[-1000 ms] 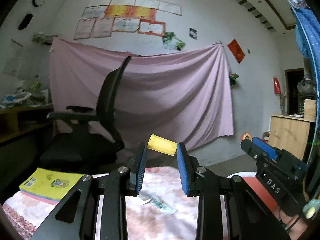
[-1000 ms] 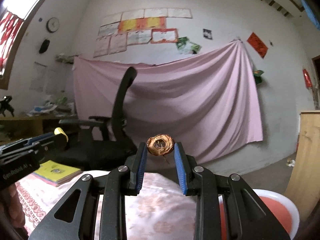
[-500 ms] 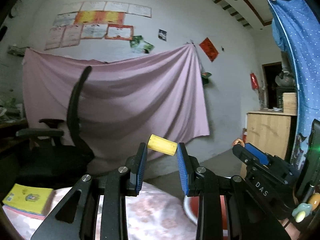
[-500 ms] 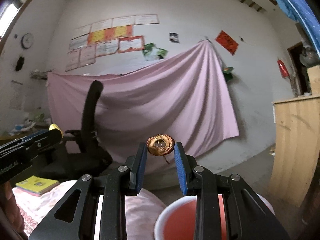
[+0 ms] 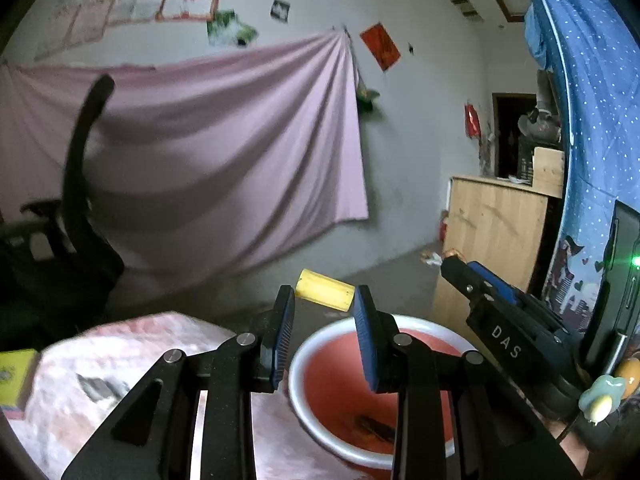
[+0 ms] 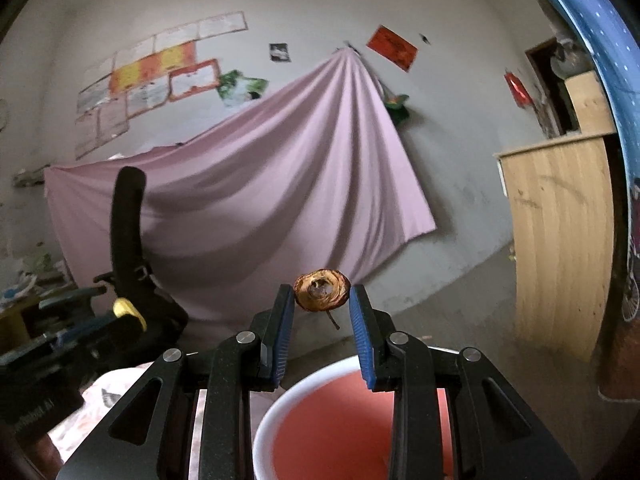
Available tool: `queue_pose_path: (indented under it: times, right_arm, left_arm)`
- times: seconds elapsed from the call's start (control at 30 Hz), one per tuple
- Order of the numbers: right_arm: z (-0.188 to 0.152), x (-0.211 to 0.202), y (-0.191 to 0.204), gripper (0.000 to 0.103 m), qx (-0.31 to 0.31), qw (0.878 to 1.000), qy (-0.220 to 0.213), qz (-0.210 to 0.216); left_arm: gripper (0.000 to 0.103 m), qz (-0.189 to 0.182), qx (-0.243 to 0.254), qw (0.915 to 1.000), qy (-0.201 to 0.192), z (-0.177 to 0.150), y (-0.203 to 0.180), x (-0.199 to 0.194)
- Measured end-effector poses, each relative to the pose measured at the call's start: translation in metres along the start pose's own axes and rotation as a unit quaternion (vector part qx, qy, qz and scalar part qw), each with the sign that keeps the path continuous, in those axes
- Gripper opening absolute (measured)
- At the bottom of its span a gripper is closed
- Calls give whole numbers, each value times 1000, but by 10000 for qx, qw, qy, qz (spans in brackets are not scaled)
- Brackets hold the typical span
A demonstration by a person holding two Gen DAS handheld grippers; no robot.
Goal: Collect trash
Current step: 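Lift both items and carry them over the red basin, then open both tools to drop the yellow cap and dried slice into the basin, then move both tools back over the remaining packets on the bed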
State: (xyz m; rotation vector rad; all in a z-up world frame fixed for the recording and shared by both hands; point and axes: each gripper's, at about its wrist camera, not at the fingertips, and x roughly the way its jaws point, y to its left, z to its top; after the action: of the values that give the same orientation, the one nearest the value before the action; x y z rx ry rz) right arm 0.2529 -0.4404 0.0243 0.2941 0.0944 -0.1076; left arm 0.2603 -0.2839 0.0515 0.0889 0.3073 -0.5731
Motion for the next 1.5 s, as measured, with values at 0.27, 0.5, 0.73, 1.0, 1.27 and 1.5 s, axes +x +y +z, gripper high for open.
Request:
queue_pose_path:
  times: [0.27,0.5,0.73,1.0,1.27,1.5]
  right_arm:
    - [-4,7,-9,27,84,9993,337,-155]
    - [-7,12,-12,37,112,9982,561,-200]
    - [-5,12,-9,43,54,9981,585,-196]
    - [4,7,9,53,6,9991,409,-54]
    - [7,-6,44,86,-52,9996,-108,264]
    - [2,-12,80,103,-101,9968,-397,689]
  left_arm:
    - [27,-312,-482,9958,707,-6,7,26]
    - [42,-376,-890,9912,901,-4,22,28]
    - [49,-205,-1028,9916,763,-2,37,14]
    - [57,241,-1203,9917,382,4,67,-20]
    - [81,1011,-1405,9848,-174,8,110,-70]
    - [101,1722,-1541,9689,-882,-7,149,-125]
